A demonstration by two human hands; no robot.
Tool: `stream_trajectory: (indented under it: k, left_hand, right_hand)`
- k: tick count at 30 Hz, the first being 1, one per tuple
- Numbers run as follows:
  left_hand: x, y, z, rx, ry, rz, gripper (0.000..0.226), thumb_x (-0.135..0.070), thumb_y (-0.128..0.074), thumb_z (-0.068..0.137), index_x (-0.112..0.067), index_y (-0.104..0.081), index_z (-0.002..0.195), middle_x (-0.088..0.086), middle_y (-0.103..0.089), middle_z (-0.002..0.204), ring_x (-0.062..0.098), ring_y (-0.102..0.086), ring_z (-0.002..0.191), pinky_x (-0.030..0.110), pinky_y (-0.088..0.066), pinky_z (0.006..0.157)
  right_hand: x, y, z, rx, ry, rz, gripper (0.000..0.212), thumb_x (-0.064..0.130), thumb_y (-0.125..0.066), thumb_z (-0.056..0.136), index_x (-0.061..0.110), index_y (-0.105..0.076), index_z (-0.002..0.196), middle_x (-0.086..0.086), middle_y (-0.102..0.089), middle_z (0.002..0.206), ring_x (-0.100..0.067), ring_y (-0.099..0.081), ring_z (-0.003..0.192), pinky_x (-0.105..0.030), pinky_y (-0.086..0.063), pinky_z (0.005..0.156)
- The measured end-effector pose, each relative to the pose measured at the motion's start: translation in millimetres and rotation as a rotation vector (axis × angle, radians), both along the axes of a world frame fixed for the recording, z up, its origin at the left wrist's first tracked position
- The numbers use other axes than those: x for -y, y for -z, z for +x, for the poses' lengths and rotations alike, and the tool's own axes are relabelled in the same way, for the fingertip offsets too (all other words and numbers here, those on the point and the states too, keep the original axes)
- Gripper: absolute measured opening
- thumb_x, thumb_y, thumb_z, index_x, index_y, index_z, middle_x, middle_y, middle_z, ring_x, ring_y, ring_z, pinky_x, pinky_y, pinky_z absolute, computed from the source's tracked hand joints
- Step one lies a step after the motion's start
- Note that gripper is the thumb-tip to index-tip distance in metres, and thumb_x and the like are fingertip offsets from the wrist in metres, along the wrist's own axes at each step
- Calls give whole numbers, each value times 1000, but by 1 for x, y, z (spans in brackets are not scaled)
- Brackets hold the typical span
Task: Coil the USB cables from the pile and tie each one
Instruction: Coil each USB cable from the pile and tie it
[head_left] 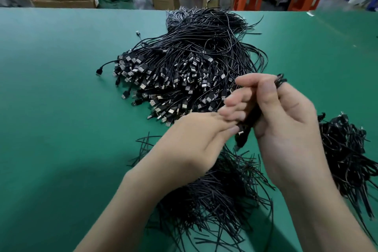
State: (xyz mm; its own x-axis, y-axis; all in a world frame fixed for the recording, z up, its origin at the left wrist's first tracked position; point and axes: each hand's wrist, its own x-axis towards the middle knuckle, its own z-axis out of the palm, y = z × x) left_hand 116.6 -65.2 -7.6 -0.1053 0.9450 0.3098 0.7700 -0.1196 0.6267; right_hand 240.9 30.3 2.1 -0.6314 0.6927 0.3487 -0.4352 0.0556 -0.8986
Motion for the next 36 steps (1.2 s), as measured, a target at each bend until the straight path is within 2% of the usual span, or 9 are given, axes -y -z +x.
stream_trajectory:
  k: [4,8,10,16,22,25,28,34,36]
  left_hand:
    - [4,-7,-3,-195,-47,-28,25,-33,-48,102,-30,-45,77,-11,-51,70,9,-48,68,35,-43,65]
    - [16,-17,-17,-181,-122,47,27,-46,-54,99,-33,-76,91,-13,-71,77,8,-65,74,39,-52,68]
    - [19,-19,-24,-94,-138,84,24,-48,-63,95,-33,-78,86,-10,-70,69,14,-65,66,40,-52,61]
    - [20,-19,-30,207,-182,166,13,-24,-82,86,-24,-78,74,-6,-70,60,18,-62,55,34,-52,56]
    - [15,-16,-21,254,-199,197,10,-22,-84,86,-25,-79,77,-7,-70,64,12,-66,60,22,-51,58]
    - [15,-15,-20,276,-208,228,10,-24,-82,87,-25,-78,78,-8,-68,63,11,-65,59,15,-47,59]
    - [14,-13,-25,313,-211,248,9,-24,-80,86,-21,-78,79,-3,-68,62,13,-64,57,20,-50,59]
    - [9,-8,-24,437,-218,267,7,-30,-80,86,-25,-77,82,4,-69,69,20,-63,63,32,-51,61]
    - [9,-7,-27,522,-118,203,15,-33,-76,85,-27,-78,100,1,-74,85,20,-69,81,40,-55,75]
  right_hand:
    - [-9,5,7,303,329,596,23,24,-45,108,19,-67,104,7,-74,88,-14,-74,88,-26,-58,78]
    - [-11,9,5,727,234,777,39,48,-36,101,21,-59,84,8,-61,68,-13,-59,60,-41,-50,60]
    - [-8,13,2,772,175,832,45,56,-30,102,26,-50,74,8,-53,62,-12,-49,55,-37,-39,55]
    - [-8,17,4,593,-462,183,56,68,-33,97,27,-71,101,12,-39,68,-7,-38,63,-22,-36,58]
    - [-9,3,11,730,-517,351,26,34,-40,107,27,-66,104,2,-61,77,-22,-55,69,-41,-46,67]
    - [-10,-3,13,777,-471,407,25,22,-42,109,17,-65,100,-1,-70,82,-15,-67,75,-24,-51,73]
    - [-9,-8,16,802,-450,464,25,20,-44,109,17,-65,97,0,-72,78,-10,-67,74,-12,-46,71]
    - [-8,-4,12,648,-462,368,33,32,-39,109,19,-66,95,4,-54,63,-17,-52,58,-40,-45,61]
    - [-8,-4,11,527,-514,276,32,28,-39,106,15,-66,94,5,-46,62,-15,-44,57,-32,-40,56]
